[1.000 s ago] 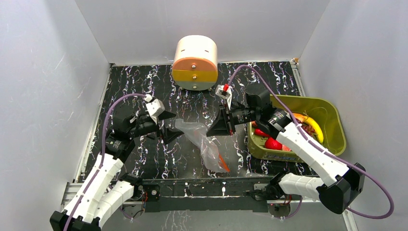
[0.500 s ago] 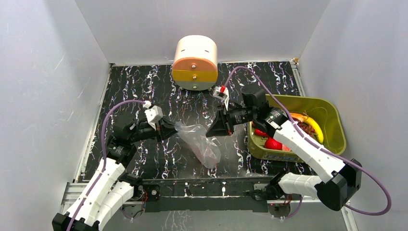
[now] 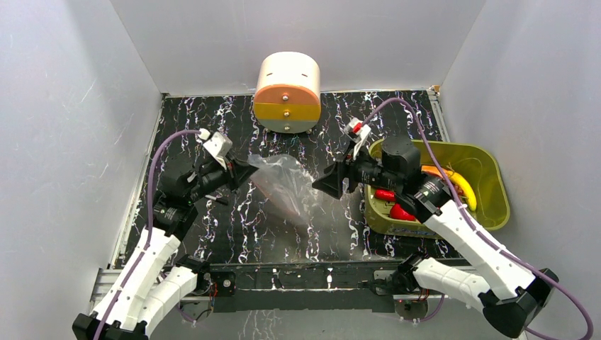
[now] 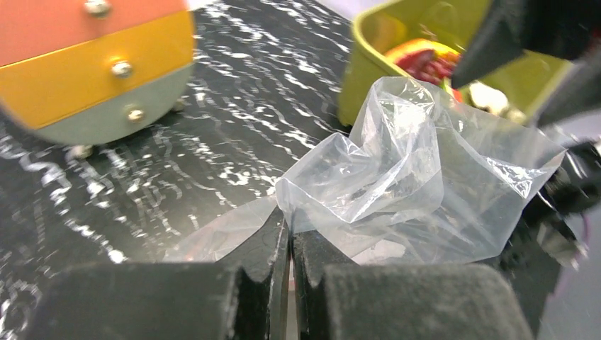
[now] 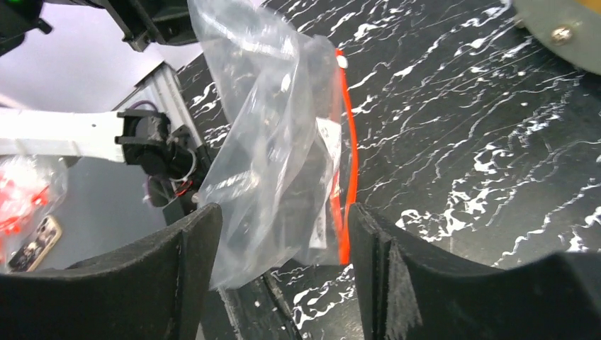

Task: Place the food in the zip-top bag and seal the zipper
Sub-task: Pick up the zipper food storage bag at the center of the board.

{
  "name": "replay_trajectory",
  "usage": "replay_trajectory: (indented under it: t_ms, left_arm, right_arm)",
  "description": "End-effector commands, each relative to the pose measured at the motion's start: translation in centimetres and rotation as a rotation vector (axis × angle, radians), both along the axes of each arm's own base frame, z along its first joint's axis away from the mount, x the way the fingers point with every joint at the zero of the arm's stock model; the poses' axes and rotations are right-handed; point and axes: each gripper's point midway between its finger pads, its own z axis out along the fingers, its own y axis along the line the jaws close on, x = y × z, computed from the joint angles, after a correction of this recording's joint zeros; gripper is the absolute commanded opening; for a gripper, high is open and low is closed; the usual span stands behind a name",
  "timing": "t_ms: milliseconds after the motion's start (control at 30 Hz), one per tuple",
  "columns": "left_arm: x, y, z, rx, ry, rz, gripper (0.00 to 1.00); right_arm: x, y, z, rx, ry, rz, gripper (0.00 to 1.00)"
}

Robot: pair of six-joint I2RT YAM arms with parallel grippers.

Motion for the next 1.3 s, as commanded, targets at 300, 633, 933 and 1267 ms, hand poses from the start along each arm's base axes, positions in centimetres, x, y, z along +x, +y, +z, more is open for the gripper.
replay_trajectory:
  t_ms: [300,633,933,1267]
  left_arm:
    - [3.5,4.1,3.1,-0.060,0.196,0.396,0.00]
    - [1.7,2.6,4.9,-0.214,0.265,0.324,0.00]
    - [1.7,2.1,4.9,-0.311,0.344,0.334,0.00]
    - [3.1,3.5,5.7,-0.418,0.377,0.471,0.00]
  right_arm:
    - [3.2,0.3,1.7,0.094,-0.132,-0.113,0.86]
    - [2.8,1.7,-0.2,0.185,-0.110,-0.057,0.78]
    - [1.7,2.6,-1.2,0.221,-0.045,0.014,0.70]
    - [-0.8,0.8,0.0,0.286,-0.247,0.049,0.92]
